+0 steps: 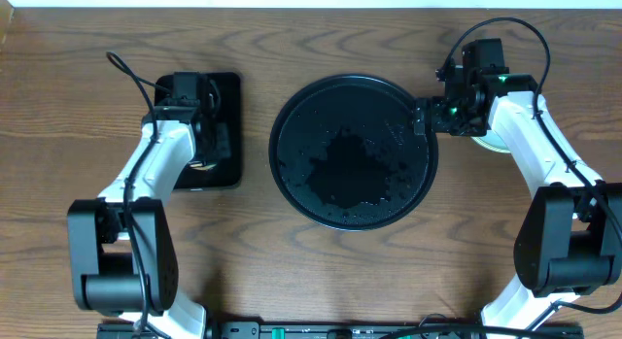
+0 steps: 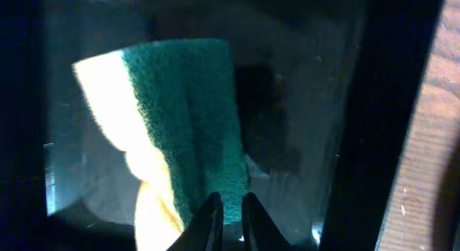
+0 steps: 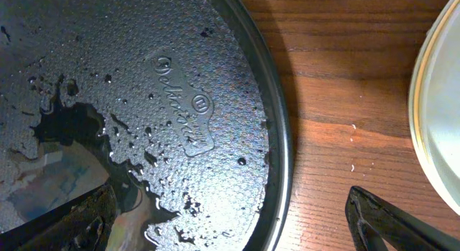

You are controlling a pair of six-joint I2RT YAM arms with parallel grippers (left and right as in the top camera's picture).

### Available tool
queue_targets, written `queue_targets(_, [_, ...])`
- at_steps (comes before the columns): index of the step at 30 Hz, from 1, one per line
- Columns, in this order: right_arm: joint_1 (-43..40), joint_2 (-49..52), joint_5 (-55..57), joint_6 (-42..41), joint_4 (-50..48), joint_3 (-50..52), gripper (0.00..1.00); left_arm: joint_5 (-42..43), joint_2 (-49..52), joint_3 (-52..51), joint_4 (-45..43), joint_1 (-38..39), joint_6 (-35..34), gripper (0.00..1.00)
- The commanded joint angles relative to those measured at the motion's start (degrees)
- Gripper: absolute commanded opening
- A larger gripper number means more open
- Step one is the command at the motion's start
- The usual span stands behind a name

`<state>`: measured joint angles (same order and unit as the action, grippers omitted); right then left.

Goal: Clean dirty plates on tray and stack at the side
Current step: 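Lower the sponge into the black rectangular tray with left gripper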

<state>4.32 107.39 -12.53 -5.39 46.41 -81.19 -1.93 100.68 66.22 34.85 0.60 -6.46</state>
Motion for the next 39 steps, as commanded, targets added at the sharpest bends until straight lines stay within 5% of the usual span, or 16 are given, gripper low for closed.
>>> queue_targets(1, [0.31,-0.31,0.5,0.33,-0.15,0.42,0.99,-5.22,-3.32,1.09,0.44,-0.04,-3.76,0.14])
queue_targets(10, [0.31,-0.31,0.5,0.31,-0.15,0.42,0.99,-6.45,-3.58,1.07,0.63,-0.04,-5.31,0.61])
queue_targets(16, [0.31,-0.31,0.5,0.31,-0.15,0.42,0.99,-6.45,-3.58,1.07,0.9,-0.02,-5.27,0.8])
queue_targets(39, [0.33,-0.31,0.5,0.31,-0.15,0.42,0.99,-6.47,-3.58,1.07,0.87,-0.04,-5.27,0.82])
